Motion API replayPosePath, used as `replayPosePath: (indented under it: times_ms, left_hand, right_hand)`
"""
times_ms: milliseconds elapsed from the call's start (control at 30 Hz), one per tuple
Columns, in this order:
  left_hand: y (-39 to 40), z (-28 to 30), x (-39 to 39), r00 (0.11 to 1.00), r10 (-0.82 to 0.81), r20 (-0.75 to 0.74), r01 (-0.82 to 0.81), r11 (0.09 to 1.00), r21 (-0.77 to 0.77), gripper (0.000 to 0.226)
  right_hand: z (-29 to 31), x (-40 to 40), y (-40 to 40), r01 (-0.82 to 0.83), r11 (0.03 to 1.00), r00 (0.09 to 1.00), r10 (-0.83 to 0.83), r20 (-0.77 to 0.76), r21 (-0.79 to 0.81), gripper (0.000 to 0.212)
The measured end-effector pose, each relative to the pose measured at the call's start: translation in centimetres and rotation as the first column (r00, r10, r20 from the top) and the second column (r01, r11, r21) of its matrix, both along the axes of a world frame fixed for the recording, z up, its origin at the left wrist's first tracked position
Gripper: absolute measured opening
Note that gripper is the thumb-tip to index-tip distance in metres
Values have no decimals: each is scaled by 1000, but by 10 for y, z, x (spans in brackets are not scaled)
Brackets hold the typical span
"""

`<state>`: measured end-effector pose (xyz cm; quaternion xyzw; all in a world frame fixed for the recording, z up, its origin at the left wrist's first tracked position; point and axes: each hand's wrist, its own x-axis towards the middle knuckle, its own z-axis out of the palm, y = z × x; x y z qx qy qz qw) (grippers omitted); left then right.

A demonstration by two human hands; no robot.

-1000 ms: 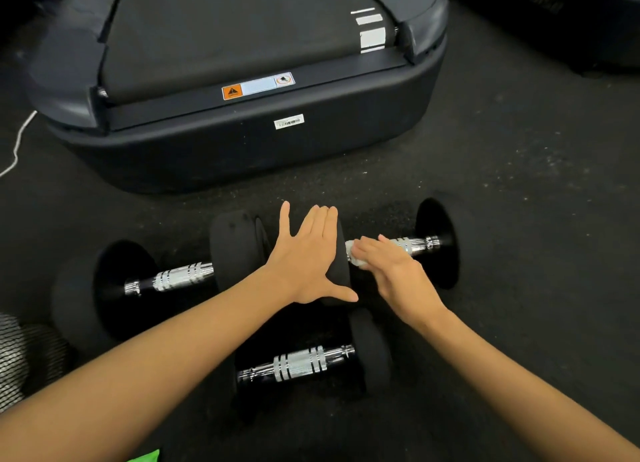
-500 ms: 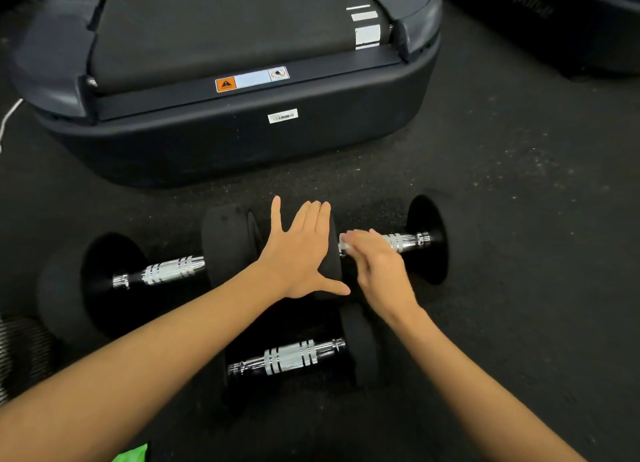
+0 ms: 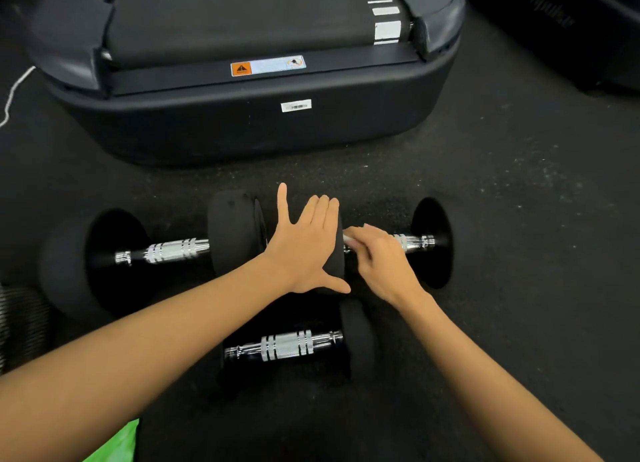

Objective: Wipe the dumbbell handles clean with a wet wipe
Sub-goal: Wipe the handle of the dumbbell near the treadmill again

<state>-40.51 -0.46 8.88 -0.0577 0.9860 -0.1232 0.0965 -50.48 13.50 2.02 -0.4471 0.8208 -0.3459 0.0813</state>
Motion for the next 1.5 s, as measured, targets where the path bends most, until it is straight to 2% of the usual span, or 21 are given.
replayPosePath:
  times_ms: [100, 233, 300, 400, 567, 700, 800, 900, 1000, 1067, 1267, 1367, 1433, 1500]
  left_hand:
    - [-1, 0, 0, 1000, 8, -12, -8, 1000, 1, 134]
    - [0, 1, 0, 1000, -10, -24, 10, 1000, -29, 135]
    - [0, 0, 1, 999, -21, -33, 19, 999, -42, 134]
    - [0, -1, 1, 999, -25, -46, 23, 999, -49, 134]
    - [-2, -2, -2, 999, -15, -43, 13, 999, -38, 134]
    - [-3, -3, -2, 999, -18, -44, 16, 999, -42, 134]
    - [-1, -3, -2, 1000, -10, -30, 9, 999, -31, 134]
    - [-2, -1, -2, 1000, -7, -29, 7, 1000, -24, 134]
    - [-3, 0, -3, 1000, -10, -24, 9, 1000, -21, 134]
    - [-3, 1, -4, 1000, -9, -11, 9, 1000, -18, 134]
    - [-5, -2, -6, 1000, 1, 14, -1, 999, 38, 134]
    - [-7, -2, -5, 1000, 2, 16, -3, 998, 59, 133]
    - [-8, -4, -4, 1000, -12, -8, 13, 998, 65, 132]
    - [-7, -7, 1, 998, -45, -52, 48, 997, 65, 128]
  right_hand:
    - [0, -2, 14, -19, 995, 1000, 17, -16, -95, 25]
    - [1, -7, 4, 23, 997, 1000, -22, 5, -73, 22]
    - [-3, 1, 5, 1, 991, 1000, 3, 25, -131, 27]
    - [-16, 12, 27, -26, 978, 998, 12, -66, -209, 36]
    - [-19, 12, 26, 57, 976, 982, -93, -164, -211, 40]
    - [-24, 16, 22, -26, 988, 987, 1, -163, -149, 51]
    - [-24, 7, 34, 12, 989, 978, -42, -202, -148, 57]
    - [-15, 10, 21, 51, 985, 981, -80, -175, -167, 48]
    - [-18, 18, 16, 2, 989, 991, -22, -130, -149, 48]
    - [-24, 15, 28, -28, 988, 986, 2, -164, -153, 46]
    - [-20, 15, 24, 81, 966, 978, -125, -167, -246, 35]
    - [-27, 23, 15, 81, 969, 982, -118, -145, -235, 42]
    - [-34, 17, 23, 7, 980, 980, -46, -191, -199, 44]
    - [-36, 9, 29, -3, 984, 965, -43, -258, -179, 40]
